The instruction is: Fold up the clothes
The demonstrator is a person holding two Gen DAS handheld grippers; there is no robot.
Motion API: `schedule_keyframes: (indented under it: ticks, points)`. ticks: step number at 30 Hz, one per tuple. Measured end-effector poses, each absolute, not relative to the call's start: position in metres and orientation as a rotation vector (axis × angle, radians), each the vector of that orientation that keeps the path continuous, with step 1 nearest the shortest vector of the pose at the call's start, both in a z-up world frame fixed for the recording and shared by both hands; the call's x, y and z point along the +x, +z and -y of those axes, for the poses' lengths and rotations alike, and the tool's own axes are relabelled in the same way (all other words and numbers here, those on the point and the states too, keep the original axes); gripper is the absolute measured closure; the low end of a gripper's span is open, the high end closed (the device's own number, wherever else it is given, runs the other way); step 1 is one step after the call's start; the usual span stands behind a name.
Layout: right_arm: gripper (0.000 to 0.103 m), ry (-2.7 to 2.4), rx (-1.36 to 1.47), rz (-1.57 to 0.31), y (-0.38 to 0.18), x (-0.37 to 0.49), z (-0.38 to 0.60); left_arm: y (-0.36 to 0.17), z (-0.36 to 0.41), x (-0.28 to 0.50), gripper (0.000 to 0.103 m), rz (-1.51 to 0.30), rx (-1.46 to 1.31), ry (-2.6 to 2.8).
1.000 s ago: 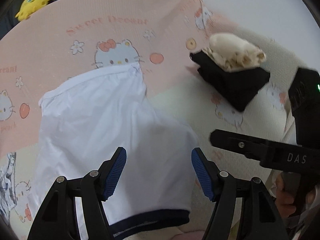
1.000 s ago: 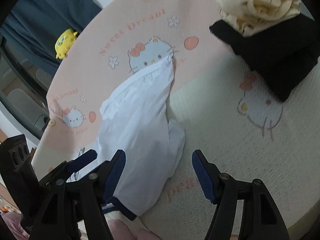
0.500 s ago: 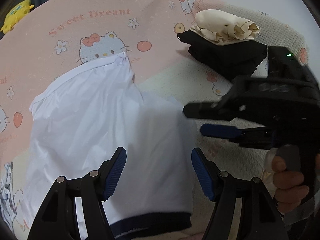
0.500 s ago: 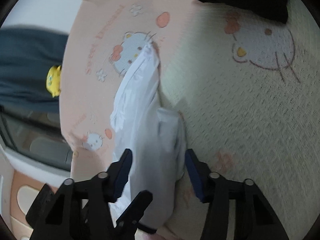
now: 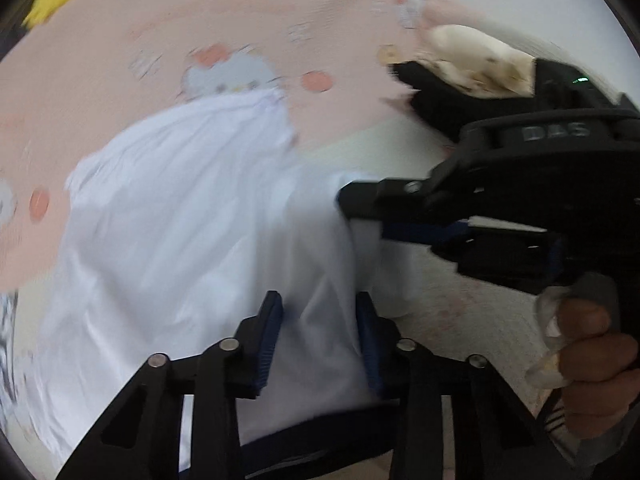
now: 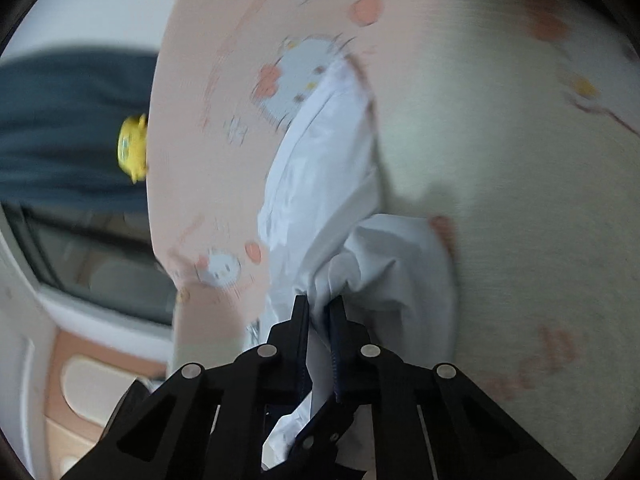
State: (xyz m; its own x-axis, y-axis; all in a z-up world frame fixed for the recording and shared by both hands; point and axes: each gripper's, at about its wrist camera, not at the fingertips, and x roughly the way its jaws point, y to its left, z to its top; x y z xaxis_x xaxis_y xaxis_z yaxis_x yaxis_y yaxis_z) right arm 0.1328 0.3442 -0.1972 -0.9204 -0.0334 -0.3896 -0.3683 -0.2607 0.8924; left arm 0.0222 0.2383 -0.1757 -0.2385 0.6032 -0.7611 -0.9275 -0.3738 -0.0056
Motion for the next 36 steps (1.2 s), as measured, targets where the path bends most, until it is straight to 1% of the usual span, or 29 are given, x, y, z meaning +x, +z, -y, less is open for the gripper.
schedule_keyframes:
  ticks: [3,6,11,14,17,19,21,22,23,26,27,28,29,30,32,33,34,36]
  points:
    - [0.094,2.302,-0.518,-1.770,-0.195,0.115,-0.343,-0.176,-0.228,0.006,0.076,-0.501,-0.880,1.847]
    - [0.094,2.293,-0.556,-1.756,-0.195,0.101,-0.343,-0.173,-0.222,0.000,0.076,-0.489,-0.888,1.876]
    - [0.094,2.185,-0.705,-1.744,-0.222,0.073,-0.338,-0.165,-0.214,-0.003,0.076,-0.470,-0.906,1.910]
    - [0.098,2.174,-0.707,-1.743,-0.231,0.074,-0.334,-0.161,-0.209,-0.005,0.074,-0.458,-0.917,1.930]
    - [0.101,2.178,-0.734,-1.686,-0.229,0.071,-0.332,-0.154,-0.208,-0.003,0.071,-0.468,-0.903,1.940]
    - [0.102,2.181,-0.750,-1.646,-0.228,0.070,-0.330,-0.149,-0.210,0.001,0.064,-0.487,-0.868,1.951]
    - [0.102,2.184,-0.751,-1.617,-0.227,0.068,-0.327,-0.146,-0.211,0.004,0.034,-0.499,-0.838,1.970]
    - [0.102,2.189,-0.748,-1.603,-0.226,0.068,-0.325,-0.144,-0.212,0.005,0.031,-0.498,-0.824,1.978]
    - [0.102,2.191,-0.745,-1.598,-0.227,0.069,-0.325,-0.144,-0.214,0.004,0.030,-0.494,-0.818,1.982]
    - [0.102,2.191,-0.739,-1.609,-0.228,0.072,-0.326,-0.149,-0.219,-0.003,0.030,-0.489,-0.815,1.983]
    - [0.102,2.190,-0.738,-1.613,-0.228,0.073,-0.327,-0.153,-0.222,-0.005,0.032,-0.507,-0.817,1.989]
    - [0.102,2.187,-0.738,-1.617,-0.229,0.074,-0.328,-0.157,-0.226,-0.007,0.037,-0.537,-0.818,1.999]
    - [0.100,2.183,-0.730,-1.619,-0.228,0.076,-0.328,-0.161,-0.228,-0.008,0.055,-0.572,-0.809,2.003]
    - [0.096,2.183,-0.715,-1.619,-0.225,0.081,-0.328,-0.165,-0.231,-0.007,0.069,-0.613,-0.791,2.001]
    - [0.095,2.179,-0.688,-1.602,-0.217,0.090,-0.326,-0.170,-0.232,-0.005,0.072,-0.688,-0.746,2.025]
    - [0.092,2.175,-0.681,-1.591,-0.214,0.094,-0.325,-0.172,-0.232,-0.004,0.072,-0.718,-0.727,2.039]
    - [0.088,2.170,-0.677,-1.580,-0.211,0.099,-0.325,-0.173,-0.232,-0.005,0.072,-0.733,-0.721,2.047]
    - [0.056,2.146,-0.677,-1.565,-0.207,0.111,-0.323,-0.175,-0.229,-0.011,0.072,-0.723,-0.745,2.067]
